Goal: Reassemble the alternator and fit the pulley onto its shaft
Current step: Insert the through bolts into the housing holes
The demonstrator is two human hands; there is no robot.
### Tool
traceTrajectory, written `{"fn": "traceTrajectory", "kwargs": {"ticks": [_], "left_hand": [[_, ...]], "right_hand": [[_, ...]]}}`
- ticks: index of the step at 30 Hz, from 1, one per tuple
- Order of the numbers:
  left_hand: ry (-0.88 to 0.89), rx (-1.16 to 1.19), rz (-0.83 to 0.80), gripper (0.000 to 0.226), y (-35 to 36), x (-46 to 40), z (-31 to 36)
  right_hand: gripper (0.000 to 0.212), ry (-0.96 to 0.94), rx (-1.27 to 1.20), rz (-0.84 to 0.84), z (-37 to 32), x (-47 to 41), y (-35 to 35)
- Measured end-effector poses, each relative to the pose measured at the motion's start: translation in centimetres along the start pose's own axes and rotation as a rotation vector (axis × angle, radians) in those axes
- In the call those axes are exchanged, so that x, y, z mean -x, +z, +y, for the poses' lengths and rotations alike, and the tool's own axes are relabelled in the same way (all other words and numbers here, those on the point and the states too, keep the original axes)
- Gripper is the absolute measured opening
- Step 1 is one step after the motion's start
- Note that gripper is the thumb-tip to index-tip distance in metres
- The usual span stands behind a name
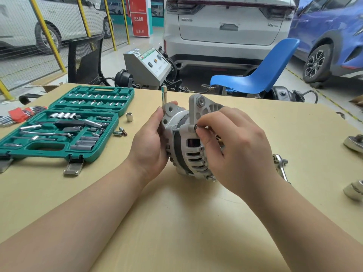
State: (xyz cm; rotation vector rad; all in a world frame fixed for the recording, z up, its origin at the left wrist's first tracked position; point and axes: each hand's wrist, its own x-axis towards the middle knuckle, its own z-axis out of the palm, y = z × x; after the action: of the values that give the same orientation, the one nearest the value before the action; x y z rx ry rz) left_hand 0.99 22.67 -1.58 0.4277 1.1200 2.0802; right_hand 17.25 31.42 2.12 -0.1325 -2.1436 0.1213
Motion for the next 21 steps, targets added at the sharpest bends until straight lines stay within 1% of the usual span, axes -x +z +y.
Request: {"fn": "traceTrajectory", "kwargs": {"ticks": [3, 9, 11, 14, 16, 17, 19, 21], "left_hand": [[0.006, -0.001, -0.005, 0.047, 0.1, 0.1, 0.0], [0.014, -0.007, -0.013, 0.047, 0.1, 0.3, 0.1], [0.019, -0.013, -0.018, 0.047, 0.1, 0.4, 0.1], [0.024, -0.024, -0.014, 0.045, 0.3, 0.6, 0.1], [0.025, -0.014, -0.034, 0.048, 0.5, 0.9, 0.1], [0.033, -0.015, -0.058, 0.050, 0.5, 1.1, 0.1], [0.079, -0.071, -0.118, 0.044, 0.5, 1.5, 0.1], [0.132, -0.158, -0.145, 0.044, 0.5, 1.7, 0.1]], "right_hand": [[0.019, -0.021, 0.065, 0.025, -0.2, 0.0, 0.0], [0.036, 0.011, 0.146, 0.028, -0.8, 0.0, 0.1], [0.034, 0.013, 0.113, 0.033, -0.8, 0.0, 0.0], [0.022, 0.010, 0.066, 0.015, -0.7, 0.4, -0.2], [0.019, 0.011, 0.071, 0.008, -0.7, 0.6, -0.2], [0.019, 0.015, 0.068, 0.011, -0.7, 0.6, -0.1], [0.021, 0.021, 0.059, 0.027, -0.7, 0.8, 0.0], [0.028, 0.031, 0.074, 0.043, -0.6, 0.7, 0.1]]}}
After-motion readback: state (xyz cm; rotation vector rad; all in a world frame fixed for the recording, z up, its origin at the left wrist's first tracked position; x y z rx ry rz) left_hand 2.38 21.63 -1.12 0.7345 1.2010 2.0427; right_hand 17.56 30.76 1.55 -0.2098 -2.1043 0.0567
